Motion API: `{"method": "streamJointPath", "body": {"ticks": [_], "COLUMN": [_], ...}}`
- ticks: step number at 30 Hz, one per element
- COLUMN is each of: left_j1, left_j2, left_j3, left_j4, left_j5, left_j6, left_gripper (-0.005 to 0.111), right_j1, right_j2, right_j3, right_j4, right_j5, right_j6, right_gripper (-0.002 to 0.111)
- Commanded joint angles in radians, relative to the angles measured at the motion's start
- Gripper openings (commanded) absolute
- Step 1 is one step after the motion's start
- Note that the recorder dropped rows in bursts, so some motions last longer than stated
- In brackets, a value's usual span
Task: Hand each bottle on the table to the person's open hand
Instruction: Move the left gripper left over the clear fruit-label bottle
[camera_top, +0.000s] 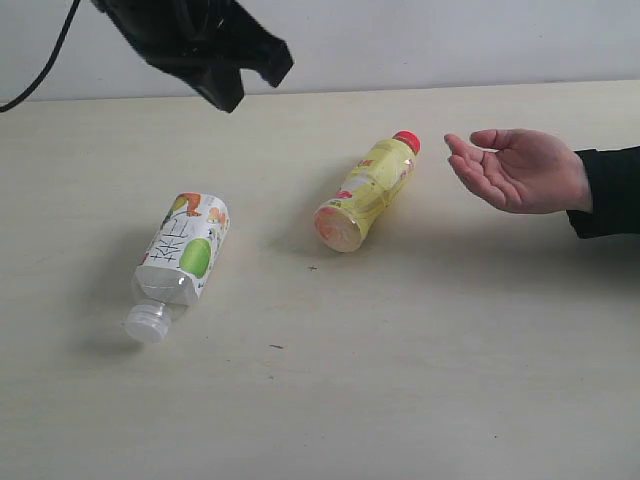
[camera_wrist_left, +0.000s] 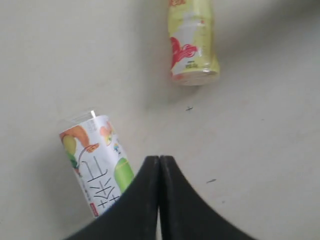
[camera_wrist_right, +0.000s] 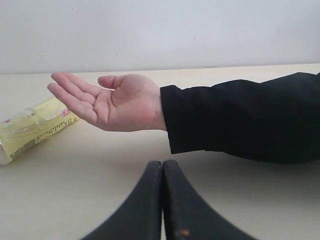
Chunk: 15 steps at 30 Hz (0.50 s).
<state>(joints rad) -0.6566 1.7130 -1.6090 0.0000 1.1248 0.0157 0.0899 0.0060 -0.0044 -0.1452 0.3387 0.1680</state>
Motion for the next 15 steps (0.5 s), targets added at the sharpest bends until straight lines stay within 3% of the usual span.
{"method": "streamJointPath", "body": {"ticks": [1,5,8,10,14,15], "left_j1": [0.073,0.12,0.131,0.131,0.131,0.131], "left_j2": [-0.008,0.01,0.038,0.059,0.109,0.124], "left_j3": [0.102,0.17,0.172,0.172,0.179,0.181], "left_j4": [0.02,0.02,0.02,0.02,0.026,0.039], "left_j5": [-0.093,-0.108,-0.113,-0.115,-0.12,-0.12], "left_j6": [-0.053,-0.133,-0.142,-0.143,-0.144,-0.147], "left_gripper": [0.001,0.003,0.016,0.034,0.096,0.105], "right_j1": [-0.005,-0.005,-0.005,-0.005,-0.005,-0.005], "right_j2": [-0.006,-0.006,-0.006,-0.006,-0.006,-0.006], "right_j3": [0.004,0.004,0.004,0.004,0.004,0.004], "right_j4": [0.006,0.006,0.006,0.006,0.006,0.006], "right_j5": [-0.009,-0.009,-0.009,-0.009,-0.009,-0.009], "right_j6": [0.0,0.0,0.0,0.0,0.0,0.0], "right_gripper": [0.0,0.0,0.0,0.0,0.0,0.0]}}
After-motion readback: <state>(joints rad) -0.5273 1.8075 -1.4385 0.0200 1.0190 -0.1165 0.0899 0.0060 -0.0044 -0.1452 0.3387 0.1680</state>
